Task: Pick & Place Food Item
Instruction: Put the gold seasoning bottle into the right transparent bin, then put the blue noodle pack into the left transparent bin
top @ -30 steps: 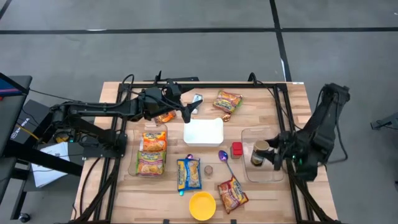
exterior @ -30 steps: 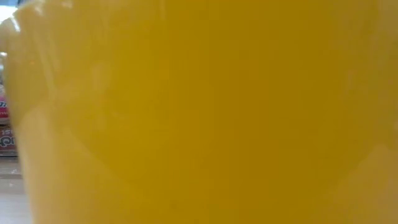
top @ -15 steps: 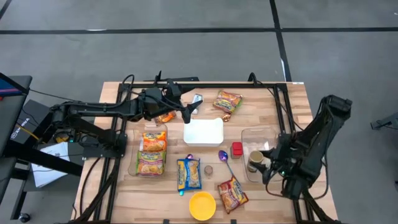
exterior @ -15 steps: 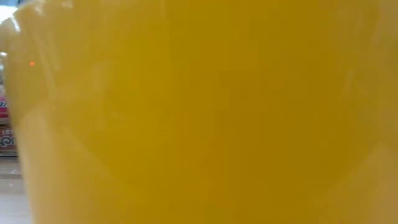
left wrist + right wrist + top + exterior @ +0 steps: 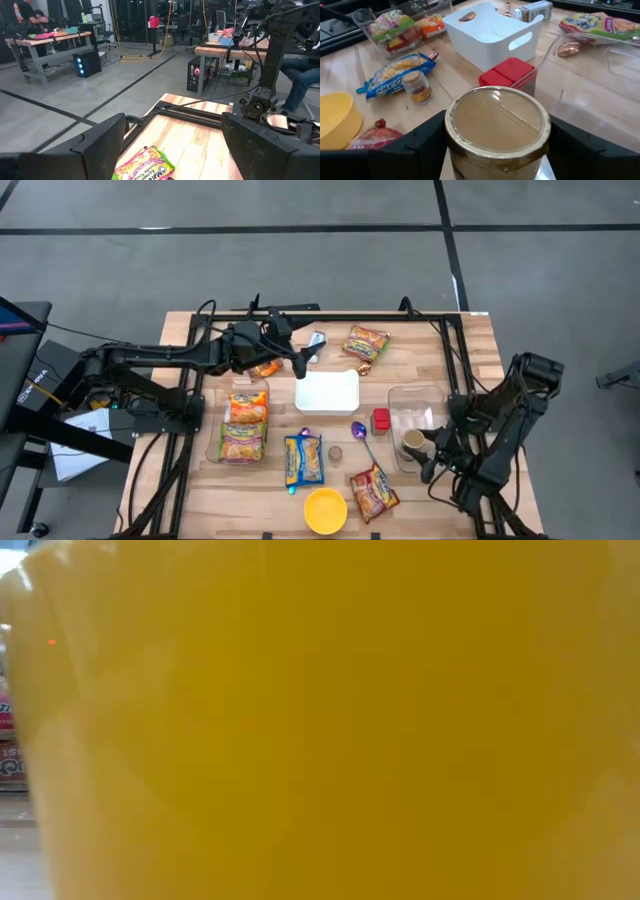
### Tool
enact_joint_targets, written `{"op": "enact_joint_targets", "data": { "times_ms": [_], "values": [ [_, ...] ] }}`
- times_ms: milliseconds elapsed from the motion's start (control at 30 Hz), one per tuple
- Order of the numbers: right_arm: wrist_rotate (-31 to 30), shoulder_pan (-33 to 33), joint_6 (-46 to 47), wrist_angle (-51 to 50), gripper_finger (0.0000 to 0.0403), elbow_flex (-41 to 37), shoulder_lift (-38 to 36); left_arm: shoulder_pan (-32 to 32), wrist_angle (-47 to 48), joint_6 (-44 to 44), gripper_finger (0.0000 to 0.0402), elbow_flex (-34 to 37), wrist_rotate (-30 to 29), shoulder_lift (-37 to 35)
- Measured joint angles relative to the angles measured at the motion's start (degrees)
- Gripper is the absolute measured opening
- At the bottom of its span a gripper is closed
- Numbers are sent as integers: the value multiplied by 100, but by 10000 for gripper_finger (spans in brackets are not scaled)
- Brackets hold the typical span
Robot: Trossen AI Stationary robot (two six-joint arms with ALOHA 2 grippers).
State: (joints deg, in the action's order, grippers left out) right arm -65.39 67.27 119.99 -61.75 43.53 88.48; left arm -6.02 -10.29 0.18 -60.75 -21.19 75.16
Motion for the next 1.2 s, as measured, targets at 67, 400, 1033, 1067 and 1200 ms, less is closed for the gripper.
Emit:
{"op": "enact_joint_targets", "data": {
  "times_ms": [67,400,1033,1067,1200],
  "values": [
    [4,45,56,13,266,0,108,0,0,1,320,0,0,0],
    [-27,50,122,119,300,2,532,0,-3,-1,320,0,0,0],
    [-672,47,-185,-104,333,11,-847,0,-41,-181,320,0,0,0],
    [-682,47,-267,-162,333,11,-1043,0,-63,-206,321,0,0,0],
    [-994,47,-719,-240,333,11,-1896,49,-219,-237,325,0,2,0]
  ]
}}
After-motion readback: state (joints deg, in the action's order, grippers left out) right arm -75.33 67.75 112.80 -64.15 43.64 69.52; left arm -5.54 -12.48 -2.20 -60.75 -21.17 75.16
